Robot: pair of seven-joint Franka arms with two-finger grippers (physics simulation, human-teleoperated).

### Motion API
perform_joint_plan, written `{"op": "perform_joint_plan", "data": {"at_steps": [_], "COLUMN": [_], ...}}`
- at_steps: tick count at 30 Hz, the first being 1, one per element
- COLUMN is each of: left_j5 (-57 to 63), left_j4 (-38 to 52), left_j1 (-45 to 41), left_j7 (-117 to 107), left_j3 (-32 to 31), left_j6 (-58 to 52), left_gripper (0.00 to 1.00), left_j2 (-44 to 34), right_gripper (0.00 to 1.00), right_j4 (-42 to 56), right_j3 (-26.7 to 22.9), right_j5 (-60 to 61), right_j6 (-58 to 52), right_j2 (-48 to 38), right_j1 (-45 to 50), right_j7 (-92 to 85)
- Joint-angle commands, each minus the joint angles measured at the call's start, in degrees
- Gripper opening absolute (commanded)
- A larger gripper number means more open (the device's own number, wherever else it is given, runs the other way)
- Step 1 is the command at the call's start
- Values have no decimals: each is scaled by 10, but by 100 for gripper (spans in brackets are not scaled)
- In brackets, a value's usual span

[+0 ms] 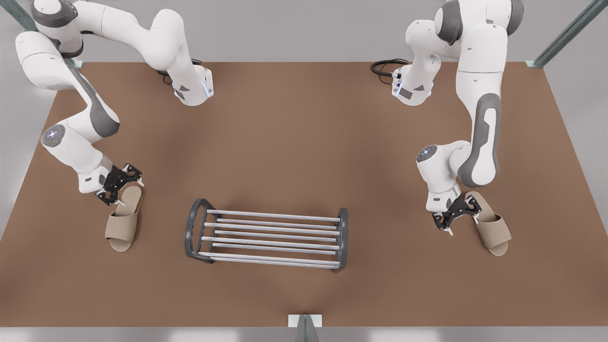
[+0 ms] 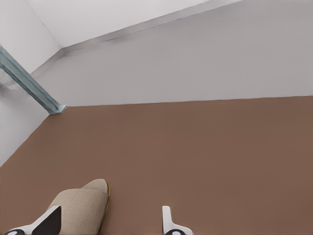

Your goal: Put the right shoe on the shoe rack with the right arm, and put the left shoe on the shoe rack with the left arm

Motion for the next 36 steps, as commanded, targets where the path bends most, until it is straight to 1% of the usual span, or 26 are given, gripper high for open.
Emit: {"op": "perform_joint_plan", "data": {"at_steps": [1,2,3,5,6,7,8,9,10,12,13,14,15,17,19,20,21,22,23,24,25,26,28,30,34,36], "left_j5": [131,136,171,186,186,186,186,186,186,226,245,277,280,281,298,312,329,331,341,345,349,350,350,357,358,358], "left_j4": [-6,-12,-24,-39,-40,-50,-57,-55,-54,-52,-47,-40,-40,-35,-15,-14,-8,-4,-2,4,12,16,22,26,27,44], "left_j1": [0,0,0,0,0,2,2,2,2,19,23,33,36,34,34,36,36,36,37,42,44,51,52,51,49,50], "left_j7": [-770,-786,-831,-872,-875,-885,-892,-893,-896,-919,-922,-944,-946,-946,-946,-946,-946,-946,-946,-946,-947,-947,-947,-947,-947,-947], "left_j3": [2,16,30,35,35,36,37,37,37,36,36,36,36,35,35,35,35,35,35,35,35,35,35,35,34,34], "left_j6": [-29,-42,-42,-57,-59,-60,-64,-68,-68,-75,-85,-87,-88,-99,-105,-108,-111,-112,-112,-112,-111,-111,-111,-111,-111,-111], "left_gripper": [100,100,100,100,100,100,100,100,100,100,100,100,100,100,100,100,100,100,100,100,100,100,100,100,100,100], "left_j2": [13,18,19,22,23,23,26,38,40,60,72,80,80,88,114,117,124,131,135,138,144,149,154,160,162,172], "right_gripper": [100,100,100,100,100,100,100,100,100,100,100,100,100,100,100,100,100,100,100,100,100,100,100,100,100,100], "right_j4": [-15,-15,-16,-36,-37,-37,-36,-37,-36,-33,-33,-36,-36,-35,-31,-31,-27,-7,-3,-6,-9,-15,-30,-35,-30,-21], "right_j3": [1,0,0,-6,-7,-10,-24,-29,-38,-48,-62,-81,-97,-135,-155,-159,-162,-179,-183,-195,-199,-199,-207,-219,-232,-232], "right_j5": [-211,-228,-247,-357,-383,-422,-474,-516,-522,-536,-553,-553,-564,-700,-780,-782,-782,-782,-789,-831,-833,-862,-864,-869,-879,-882], "right_j6": [144,167,202,276,293,335,357,367,368,355,320,322,321,324,324,324,333,373,376,373,359,340,299,288,288,288], "right_j2": [12,12,11,4,-5,-8,-10,-12,-33,-68,-87,-90,-90,-89,-89,-88,-86,-83,-86,-83,-81,-72,-65,-55,-40,-33], "right_j1": [-2,-2,0,-3,0,-1,5,9,25,19,21,26,28,41,46,48,52,61,64,57,50,44,46,43,39,41], "right_j7": [-229,-259,-315,-342,-377,-453,-475,-521,-565,-567,-566,-563,-563,-563,-563,-569,-613,-677,-694,-709,-709,-711,-740,-740,-740,-740]}}
